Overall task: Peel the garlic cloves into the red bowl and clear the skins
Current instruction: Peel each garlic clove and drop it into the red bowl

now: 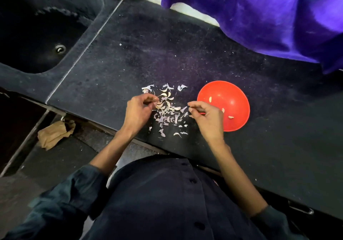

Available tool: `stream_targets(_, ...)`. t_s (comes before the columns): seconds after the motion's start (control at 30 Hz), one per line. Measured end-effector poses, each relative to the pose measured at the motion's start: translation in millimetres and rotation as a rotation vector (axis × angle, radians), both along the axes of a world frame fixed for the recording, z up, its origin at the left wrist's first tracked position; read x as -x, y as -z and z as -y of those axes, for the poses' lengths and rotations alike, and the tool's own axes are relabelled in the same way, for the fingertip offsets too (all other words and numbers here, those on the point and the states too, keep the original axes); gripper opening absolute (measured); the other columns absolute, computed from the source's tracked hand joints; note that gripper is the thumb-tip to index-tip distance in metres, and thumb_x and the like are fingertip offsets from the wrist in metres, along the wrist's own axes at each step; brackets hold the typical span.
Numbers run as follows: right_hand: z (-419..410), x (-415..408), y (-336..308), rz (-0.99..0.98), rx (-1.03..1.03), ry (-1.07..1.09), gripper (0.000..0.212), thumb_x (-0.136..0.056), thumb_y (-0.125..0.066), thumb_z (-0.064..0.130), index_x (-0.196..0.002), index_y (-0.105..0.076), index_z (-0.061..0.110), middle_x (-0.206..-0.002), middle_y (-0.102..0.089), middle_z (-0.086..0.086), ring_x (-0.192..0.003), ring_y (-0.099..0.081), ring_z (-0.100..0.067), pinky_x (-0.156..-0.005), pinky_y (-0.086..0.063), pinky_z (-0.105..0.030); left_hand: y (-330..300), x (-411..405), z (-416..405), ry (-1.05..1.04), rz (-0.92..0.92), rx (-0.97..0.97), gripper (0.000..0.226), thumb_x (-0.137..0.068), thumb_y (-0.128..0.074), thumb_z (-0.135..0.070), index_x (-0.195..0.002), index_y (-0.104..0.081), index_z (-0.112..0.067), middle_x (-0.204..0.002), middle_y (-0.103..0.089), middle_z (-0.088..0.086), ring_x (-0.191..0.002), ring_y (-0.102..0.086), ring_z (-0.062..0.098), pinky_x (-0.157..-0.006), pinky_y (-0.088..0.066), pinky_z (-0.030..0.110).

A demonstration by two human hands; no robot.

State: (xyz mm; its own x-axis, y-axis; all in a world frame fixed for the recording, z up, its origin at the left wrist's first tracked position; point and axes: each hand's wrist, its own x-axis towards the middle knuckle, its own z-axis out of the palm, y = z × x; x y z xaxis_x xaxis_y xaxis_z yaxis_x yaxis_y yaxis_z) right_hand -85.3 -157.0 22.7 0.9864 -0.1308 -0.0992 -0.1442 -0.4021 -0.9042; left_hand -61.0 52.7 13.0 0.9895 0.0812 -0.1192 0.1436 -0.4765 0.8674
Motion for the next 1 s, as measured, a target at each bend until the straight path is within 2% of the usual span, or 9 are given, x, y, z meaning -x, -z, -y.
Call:
stream_targets(0.1, -17, -9, -2, 0.012, 0.139, -0.133, 0.021, -0.086, -0.068, 0.003, -0.104, -0.074, 0.012, -0.099, -0.073, 0.000, -0.086, -0.066, -0.007, -0.080, -0.049, -0.012, 3, 5, -8, -0.035, -0.005, -0.008, 0.013, -0.089, -0.068, -0.007, -0.101, -0.073, -0.010, -0.095, -0.073, 0.000, -0.083, -0.068, 0.007, -0.083, -0.057, 0.032)
stream_targets(0.17, -26, -17, -2, 0.022, 0.229, -0.197, 0.018, -0.086, -0.069, 0.005, -0.103, -0.074, 0.010, -0.099, -0.072, -0.003, -0.084, -0.066, -0.009, -0.077, -0.047, -0.009, 4, 8, -11, -0.045, -0.008, -0.016, 0.014, -0.089, -0.067, -0.007, -0.101, -0.073, -0.010, -0.095, -0.073, 0.000, -0.084, -0.068, 0.009, -0.084, -0.057, 0.032)
stream_targets(0.37, -47, -47, 19, -0.024, 0.554, -0.279, 0.012, -0.090, -0.064, 0.013, -0.092, -0.075, 0.014, -0.094, -0.072, -0.007, -0.080, -0.068, -0.022, -0.079, -0.055, -0.041, 8, 12, -12, -0.061, -0.009, -0.036, 0.015, -0.088, -0.067, -0.004, -0.100, -0.073, -0.011, -0.093, -0.073, -0.001, -0.084, -0.068, 0.008, -0.085, -0.056, 0.027)
stream_targets(0.5, -56, -53, 22, -0.079, 0.627, -0.256, 0.013, -0.091, -0.065, 0.022, -0.091, -0.074, 0.013, -0.092, -0.072, -0.007, -0.081, -0.069, -0.025, -0.077, -0.056, -0.042, 7, 14, -9, -0.048, 0.000, -0.025, 0.014, -0.088, -0.067, -0.005, -0.100, -0.073, -0.011, -0.094, -0.073, -0.001, -0.081, -0.066, 0.004, -0.081, -0.054, 0.020)
stream_targets(0.6, -59, -54, 23, -0.106, 0.690, -0.253, 0.015, -0.090, -0.067, 0.028, -0.091, -0.074, 0.015, -0.095, -0.072, -0.007, -0.086, -0.069, -0.027, -0.077, -0.056, -0.039, 7, 13, -9, -0.041, 0.000, -0.017, 0.014, -0.088, -0.067, -0.006, -0.099, -0.074, -0.011, -0.092, -0.073, -0.002, -0.082, -0.066, 0.004, -0.081, -0.054, 0.020)
stream_targets(0.73, -60, -54, 25, -0.114, 0.698, -0.234, 0.012, -0.090, -0.065, 0.023, -0.088, -0.073, 0.014, -0.101, -0.069, -0.008, -0.088, -0.069, -0.028, -0.078, -0.056, -0.040, 9, 13, -8, -0.030, -0.012, -0.001, 0.013, -0.089, -0.068, -0.006, -0.099, -0.073, -0.012, -0.092, -0.073, -0.002, -0.078, -0.065, 0.000, -0.079, -0.057, 0.023)
stream_targets(0.8, -58, -52, 24, -0.111, 0.679, -0.217, 0.011, -0.090, -0.064, 0.022, -0.089, -0.073, 0.015, -0.103, -0.067, -0.007, -0.087, -0.068, -0.028, -0.079, -0.055, -0.039, 10, 13, -6, -0.044, -0.038, 0.038, 0.016, -0.088, -0.068, -0.007, -0.102, -0.070, -0.013, -0.089, -0.071, -0.004, -0.079, -0.066, 0.004, -0.081, -0.058, 0.032)
stream_targets(0.9, -54, -49, 21, -0.099, 0.616, -0.187, 0.009, -0.090, -0.062, 0.022, -0.088, -0.069, 0.016, -0.090, -0.072, -0.004, -0.083, -0.068, -0.026, -0.074, -0.052, -0.034, 11, 11, -5, -0.061, -0.093, 0.099, 0.026, -0.087, -0.069, -0.008, -0.113, -0.064, -0.013, -0.088, -0.071, -0.006, -0.087, -0.069, 0.012, -0.082, -0.058, 0.042)
stream_targets(1.0, -50, -41, 14, -0.032, 0.489, -0.170, 0.005, -0.089, -0.065, 0.020, -0.085, -0.066, 0.018, -0.079, -0.073, -0.001, -0.074, -0.068, -0.021, -0.070, -0.051, -0.034, 8, 10, 0, -0.044, -0.120, 0.166, 0.031, -0.087, -0.070, -0.011, -0.116, -0.060, -0.012, -0.087, -0.070, -0.008, -0.085, -0.069, 0.013, -0.075, -0.059, 0.044)
